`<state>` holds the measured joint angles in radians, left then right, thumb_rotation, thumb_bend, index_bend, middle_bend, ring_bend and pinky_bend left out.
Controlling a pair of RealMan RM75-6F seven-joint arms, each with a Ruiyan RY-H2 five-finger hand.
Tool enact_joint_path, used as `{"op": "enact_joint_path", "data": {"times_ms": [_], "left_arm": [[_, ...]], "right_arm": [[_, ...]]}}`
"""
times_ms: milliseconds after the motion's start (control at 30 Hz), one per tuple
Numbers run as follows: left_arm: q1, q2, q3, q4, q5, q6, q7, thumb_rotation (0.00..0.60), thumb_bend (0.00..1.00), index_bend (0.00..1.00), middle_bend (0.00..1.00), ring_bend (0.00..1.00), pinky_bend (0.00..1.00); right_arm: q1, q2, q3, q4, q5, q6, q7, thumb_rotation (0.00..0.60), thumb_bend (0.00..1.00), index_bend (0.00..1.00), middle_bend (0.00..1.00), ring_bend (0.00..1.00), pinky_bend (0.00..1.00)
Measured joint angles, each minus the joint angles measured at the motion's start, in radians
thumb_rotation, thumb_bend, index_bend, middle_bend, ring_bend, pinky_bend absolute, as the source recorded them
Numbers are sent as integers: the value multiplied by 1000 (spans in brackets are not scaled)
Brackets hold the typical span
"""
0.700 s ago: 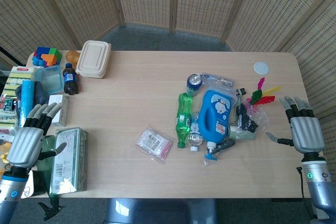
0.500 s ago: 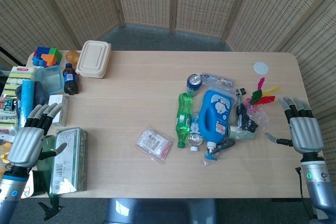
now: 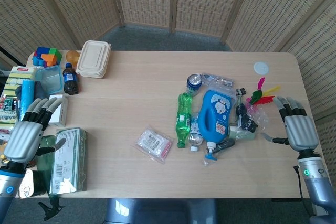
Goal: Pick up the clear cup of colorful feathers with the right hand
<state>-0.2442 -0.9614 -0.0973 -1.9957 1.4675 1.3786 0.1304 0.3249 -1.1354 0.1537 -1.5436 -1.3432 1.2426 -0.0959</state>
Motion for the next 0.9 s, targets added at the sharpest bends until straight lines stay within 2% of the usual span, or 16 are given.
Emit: {"op": "enact_joint_path", "data": {"times_ms": [300, 567, 900], "left_arm": [[-32, 19, -14, -4, -20, -48, -36, 600, 263, 0, 0, 0, 0], [-29, 33, -11, -2, -13, -43, -51, 600, 263, 0, 0, 0, 0], [-31, 39, -10, -2, 3, -39, -61, 600, 263, 0, 0, 0, 0]], "right_arm": [[90, -62, 29, 47, 31, -113, 22, 393, 124, 3, 15, 0, 0], [116, -80, 55, 53, 121, -161, 10, 382, 114, 0, 0, 0, 0], [116, -53, 90, 17, 260, -280, 168, 350, 107, 0, 0, 0, 0]]}}
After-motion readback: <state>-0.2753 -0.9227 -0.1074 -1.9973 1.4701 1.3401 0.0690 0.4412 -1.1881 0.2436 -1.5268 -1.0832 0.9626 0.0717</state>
